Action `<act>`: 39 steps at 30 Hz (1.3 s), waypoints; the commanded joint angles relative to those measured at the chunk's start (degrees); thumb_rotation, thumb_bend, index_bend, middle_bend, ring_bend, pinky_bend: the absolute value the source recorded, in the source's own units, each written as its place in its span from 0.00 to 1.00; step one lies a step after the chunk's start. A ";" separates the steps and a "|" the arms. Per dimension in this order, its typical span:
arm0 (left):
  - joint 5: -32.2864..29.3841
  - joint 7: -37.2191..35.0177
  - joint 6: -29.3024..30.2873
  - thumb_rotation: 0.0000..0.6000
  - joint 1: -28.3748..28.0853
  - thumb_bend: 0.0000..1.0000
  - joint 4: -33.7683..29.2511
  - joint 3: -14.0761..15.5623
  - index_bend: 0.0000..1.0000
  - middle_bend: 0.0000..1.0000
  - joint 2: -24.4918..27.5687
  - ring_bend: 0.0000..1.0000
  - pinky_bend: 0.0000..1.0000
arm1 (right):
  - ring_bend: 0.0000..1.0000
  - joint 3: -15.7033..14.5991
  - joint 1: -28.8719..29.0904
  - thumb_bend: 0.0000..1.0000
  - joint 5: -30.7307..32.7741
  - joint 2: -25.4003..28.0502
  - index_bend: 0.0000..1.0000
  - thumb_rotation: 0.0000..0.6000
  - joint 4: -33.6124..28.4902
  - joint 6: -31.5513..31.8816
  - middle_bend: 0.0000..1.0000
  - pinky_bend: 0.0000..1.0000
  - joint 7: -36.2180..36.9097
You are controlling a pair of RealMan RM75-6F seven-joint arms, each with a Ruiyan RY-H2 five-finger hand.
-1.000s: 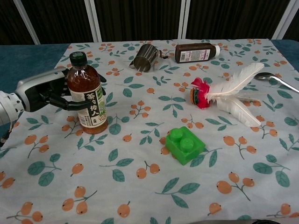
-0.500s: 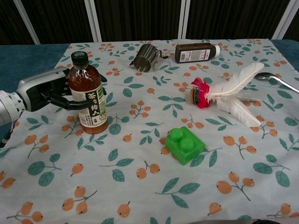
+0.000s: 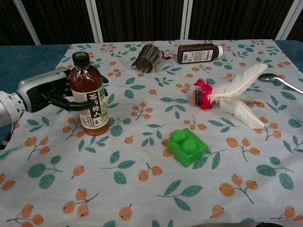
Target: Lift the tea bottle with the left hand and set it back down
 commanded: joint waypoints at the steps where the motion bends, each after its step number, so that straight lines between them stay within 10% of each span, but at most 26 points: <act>1: -0.10 0.10 0.27 1.00 -0.02 0.42 -0.37 -0.29 0.29 0.34 0.16 0.27 0.33 | 0.18 0.01 0.00 0.16 -0.01 -0.01 0.05 1.00 0.02 0.02 0.06 0.26 0.01; 26: -3.33 5.81 2.00 1.00 -3.84 0.44 -22.12 -9.53 0.30 0.35 17.06 0.28 0.42 | 0.18 0.01 -0.11 0.16 -0.04 -0.10 0.05 1.00 -0.34 0.27 0.06 0.26 -0.44; 33: -3.78 29.61 1.73 1.00 -5.24 0.44 -22.59 -11.38 0.31 0.36 17.78 0.28 0.42 | 0.18 0.03 -0.09 0.16 0.05 -0.16 0.05 1.00 -0.40 0.22 0.06 0.26 -0.62; 39: 0.72 60.55 12.39 1.00 -3.70 0.44 -10.87 -11.84 0.33 0.37 9.62 0.29 0.42 | 0.18 0.04 -0.12 0.16 0.05 -0.16 0.05 1.00 -0.39 0.27 0.06 0.26 -0.63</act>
